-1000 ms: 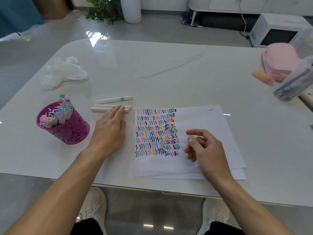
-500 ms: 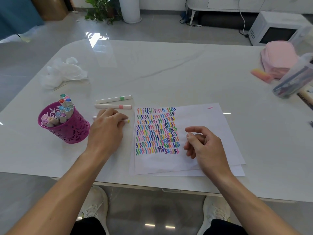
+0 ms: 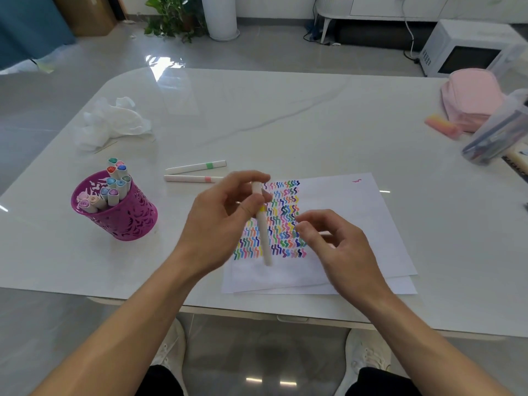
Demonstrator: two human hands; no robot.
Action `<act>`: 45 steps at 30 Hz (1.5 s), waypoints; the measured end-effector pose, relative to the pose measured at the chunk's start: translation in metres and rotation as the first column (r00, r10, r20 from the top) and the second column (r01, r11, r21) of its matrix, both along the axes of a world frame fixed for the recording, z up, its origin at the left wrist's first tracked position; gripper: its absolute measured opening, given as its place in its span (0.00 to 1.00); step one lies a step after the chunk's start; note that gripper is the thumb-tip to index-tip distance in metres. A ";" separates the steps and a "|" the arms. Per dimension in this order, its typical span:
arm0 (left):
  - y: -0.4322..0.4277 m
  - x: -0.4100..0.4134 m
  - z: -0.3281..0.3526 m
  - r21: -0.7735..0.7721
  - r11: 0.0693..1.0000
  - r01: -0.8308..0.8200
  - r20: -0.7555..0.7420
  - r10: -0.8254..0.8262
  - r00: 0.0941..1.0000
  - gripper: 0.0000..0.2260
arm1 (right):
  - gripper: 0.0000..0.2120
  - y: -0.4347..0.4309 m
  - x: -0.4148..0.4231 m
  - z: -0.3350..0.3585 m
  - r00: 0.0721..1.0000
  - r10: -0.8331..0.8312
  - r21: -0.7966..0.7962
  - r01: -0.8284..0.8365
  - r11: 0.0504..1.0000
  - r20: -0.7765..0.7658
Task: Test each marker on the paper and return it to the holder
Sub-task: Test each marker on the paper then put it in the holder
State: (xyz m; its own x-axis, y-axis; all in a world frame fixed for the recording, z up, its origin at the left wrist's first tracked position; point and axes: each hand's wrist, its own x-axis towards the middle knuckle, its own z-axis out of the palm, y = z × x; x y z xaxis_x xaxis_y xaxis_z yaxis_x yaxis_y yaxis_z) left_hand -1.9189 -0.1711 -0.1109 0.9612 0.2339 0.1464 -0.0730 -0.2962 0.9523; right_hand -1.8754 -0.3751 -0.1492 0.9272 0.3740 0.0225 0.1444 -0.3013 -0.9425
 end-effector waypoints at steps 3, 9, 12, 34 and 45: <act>-0.008 -0.001 -0.004 -0.180 0.982 0.057 -0.068 -0.070 0.995 0.05 | 0.14 0.001 -0.004 0.005 0.993 0.114 -0.039 -0.113 0.993 0.012; -0.017 -0.006 -0.014 -0.055 0.986 0.156 -0.206 -0.164 0.965 0.05 | 0.18 -0.004 -0.005 -0.009 0.823 0.301 -0.475 -0.044 0.879 0.481; -0.020 -0.008 -0.018 0.077 0.978 0.196 -0.277 -0.168 0.946 0.05 | 0.15 -0.010 0.000 -0.013 0.766 0.366 -0.523 -0.046 0.851 0.528; -0.038 -0.017 -0.032 0.220 0.965 0.143 -0.289 -0.075 0.954 0.11 | 0.17 -0.011 -0.011 -0.011 0.792 0.374 -0.619 0.007 0.785 0.483; -0.037 -0.017 -0.033 0.282 0.905 0.317 -0.414 -0.183 0.891 0.15 | 0.21 -0.014 -0.009 -0.012 0.800 0.490 -0.667 -0.158 0.729 0.347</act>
